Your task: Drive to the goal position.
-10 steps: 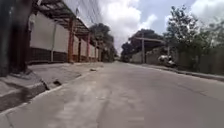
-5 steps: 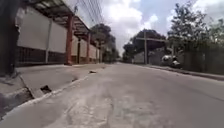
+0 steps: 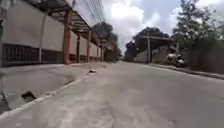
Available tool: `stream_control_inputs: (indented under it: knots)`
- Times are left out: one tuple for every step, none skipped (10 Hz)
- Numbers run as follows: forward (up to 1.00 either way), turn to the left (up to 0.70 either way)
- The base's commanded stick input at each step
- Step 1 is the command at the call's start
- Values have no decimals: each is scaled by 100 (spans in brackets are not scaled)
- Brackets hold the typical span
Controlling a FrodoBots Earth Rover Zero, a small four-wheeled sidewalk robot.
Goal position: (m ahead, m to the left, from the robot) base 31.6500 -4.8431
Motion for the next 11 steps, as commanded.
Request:
stream_control_inputs:
  knots:
    - [100,0]
    - [100,-2]
    - [100,-6]
    - [100,-14]
    - [100,-22]
    - [100,-16]
    - [100,0]
    - [100,0]
    - [100,0]
    - [100,0]
    - [100,-1]
